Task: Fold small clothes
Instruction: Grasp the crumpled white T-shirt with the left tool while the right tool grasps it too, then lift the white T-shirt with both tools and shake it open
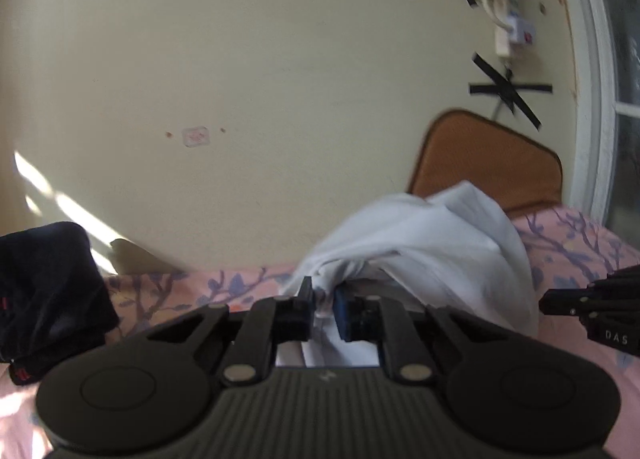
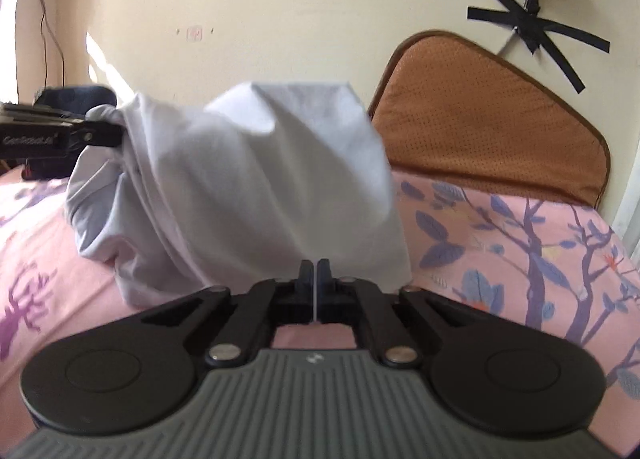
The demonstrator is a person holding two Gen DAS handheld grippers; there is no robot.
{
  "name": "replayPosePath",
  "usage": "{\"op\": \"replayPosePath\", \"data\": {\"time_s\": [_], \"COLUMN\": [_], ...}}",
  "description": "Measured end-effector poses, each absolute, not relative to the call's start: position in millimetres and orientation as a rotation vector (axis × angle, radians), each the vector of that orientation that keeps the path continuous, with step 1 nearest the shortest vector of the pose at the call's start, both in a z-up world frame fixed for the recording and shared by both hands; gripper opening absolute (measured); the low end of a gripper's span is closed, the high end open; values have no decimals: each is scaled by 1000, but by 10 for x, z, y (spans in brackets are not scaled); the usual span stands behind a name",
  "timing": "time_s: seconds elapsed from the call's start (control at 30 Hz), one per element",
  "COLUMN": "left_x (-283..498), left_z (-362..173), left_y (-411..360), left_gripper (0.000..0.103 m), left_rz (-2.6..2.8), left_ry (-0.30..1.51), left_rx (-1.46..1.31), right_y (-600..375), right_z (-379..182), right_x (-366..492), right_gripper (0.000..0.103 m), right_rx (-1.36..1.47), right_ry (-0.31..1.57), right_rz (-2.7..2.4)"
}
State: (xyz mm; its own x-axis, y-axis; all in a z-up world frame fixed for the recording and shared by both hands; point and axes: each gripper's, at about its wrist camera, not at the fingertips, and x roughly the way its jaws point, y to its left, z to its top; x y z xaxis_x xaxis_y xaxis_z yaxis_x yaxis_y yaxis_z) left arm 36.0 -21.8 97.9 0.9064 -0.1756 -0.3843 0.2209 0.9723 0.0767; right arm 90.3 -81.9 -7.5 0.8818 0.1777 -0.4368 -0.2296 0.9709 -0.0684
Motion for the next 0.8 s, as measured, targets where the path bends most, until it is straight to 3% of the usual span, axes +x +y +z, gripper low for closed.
{"op": "replayPosePath", "data": {"time_s": [0.23,0.3,0.33,0.37,0.4,0.53,0.7,0.8], "left_x": [-176,-301,-340,-361,-352,-278,-401,-495], "left_z": [1623,1677,1669,1634,1592,1458,1571,1724], "left_y": [699,945,1052,1127,1177,1270,1227,1222], "left_gripper": [10,10,10,10,10,10,10,10], "left_rz": [-50,0,17,25,30,-2,-40,-62], "left_ry": [193,170,175,188,207,268,197,165], "left_rx": [10,-19,-31,-35,-41,-66,-71,-90], "right_y": [-701,-666,-643,-624,-613,-484,113,299], "right_z": [730,863,871,847,802,553,125,-3], "right_x": [548,574,553,519,519,397,-76,20], "right_gripper": [8,17,31,43,46,47,50,58], "right_rx": [-10,-41,-64,-85,-116,-189,-462,-550], "right_ry": [173,168,174,183,209,331,395,381], "right_rz": [233,263,268,270,284,435,624,610]}}
